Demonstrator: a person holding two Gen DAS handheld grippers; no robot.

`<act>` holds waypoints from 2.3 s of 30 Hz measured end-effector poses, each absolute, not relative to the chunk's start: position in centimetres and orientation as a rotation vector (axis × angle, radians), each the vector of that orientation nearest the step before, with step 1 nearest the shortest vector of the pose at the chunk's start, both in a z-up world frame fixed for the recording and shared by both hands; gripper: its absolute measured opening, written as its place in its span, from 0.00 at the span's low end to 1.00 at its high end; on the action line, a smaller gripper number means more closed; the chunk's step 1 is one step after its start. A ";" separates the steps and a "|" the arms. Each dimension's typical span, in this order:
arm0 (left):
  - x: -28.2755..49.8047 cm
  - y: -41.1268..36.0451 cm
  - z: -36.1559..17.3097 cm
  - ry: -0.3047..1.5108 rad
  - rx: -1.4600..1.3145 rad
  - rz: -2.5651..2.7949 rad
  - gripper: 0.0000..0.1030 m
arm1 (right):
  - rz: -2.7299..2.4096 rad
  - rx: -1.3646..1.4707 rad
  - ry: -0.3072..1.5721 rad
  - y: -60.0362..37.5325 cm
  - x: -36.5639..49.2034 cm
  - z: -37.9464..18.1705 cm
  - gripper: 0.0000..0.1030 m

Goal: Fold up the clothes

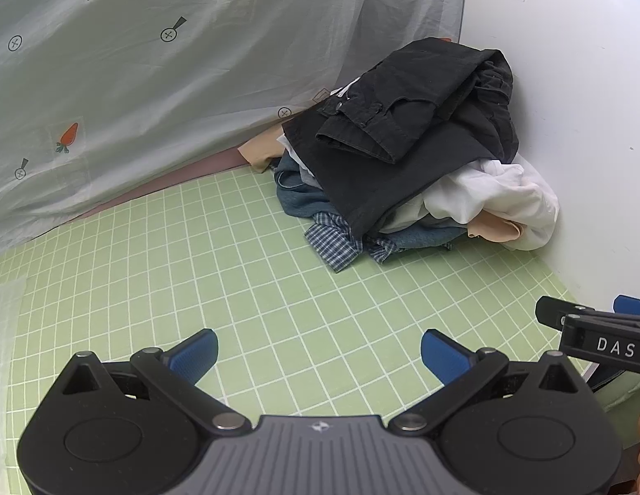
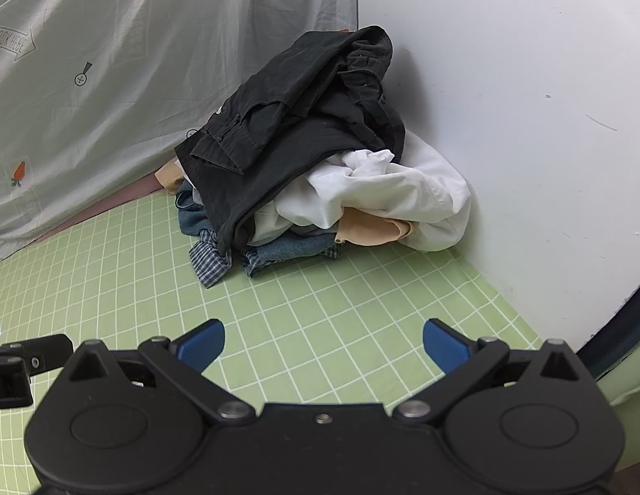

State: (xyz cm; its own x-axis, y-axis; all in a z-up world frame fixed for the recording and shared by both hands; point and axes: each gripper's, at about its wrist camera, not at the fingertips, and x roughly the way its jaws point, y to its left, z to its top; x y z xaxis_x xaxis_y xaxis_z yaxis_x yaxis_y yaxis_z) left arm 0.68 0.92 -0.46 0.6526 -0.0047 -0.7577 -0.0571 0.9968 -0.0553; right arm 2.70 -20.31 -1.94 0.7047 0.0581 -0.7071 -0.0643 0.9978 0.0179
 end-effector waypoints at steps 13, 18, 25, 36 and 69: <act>1.0 1.3 -0.6 0.866 -0.076 0.037 1.00 | 0.075 -0.012 0.790 -20.0 3.2 -2.2 1.00; 1.1 1.3 -0.6 0.868 -0.073 0.039 1.00 | 0.075 -0.011 0.790 -19.9 3.2 -2.2 1.00; 1.3 1.4 -0.7 0.871 -0.070 0.041 1.00 | 0.078 -0.010 0.793 -19.9 3.5 -2.4 1.00; 2.6 1.2 -1.0 0.885 -0.064 0.040 1.00 | 0.081 -0.009 0.802 -19.6 4.7 -2.6 1.00; 27.6 1.3 -5.3 0.982 -0.101 -0.005 0.91 | -0.047 -0.012 0.701 -22.7 28.4 -5.0 0.78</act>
State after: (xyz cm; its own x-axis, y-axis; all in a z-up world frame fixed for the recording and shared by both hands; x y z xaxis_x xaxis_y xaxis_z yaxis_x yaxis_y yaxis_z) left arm 27.57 1.32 -5.27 0.5554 -0.0503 -0.8301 -0.0414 0.9953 -0.0879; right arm 28.38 -22.69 -4.96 0.7635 -0.0470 -0.6441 0.0387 0.9989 -0.0270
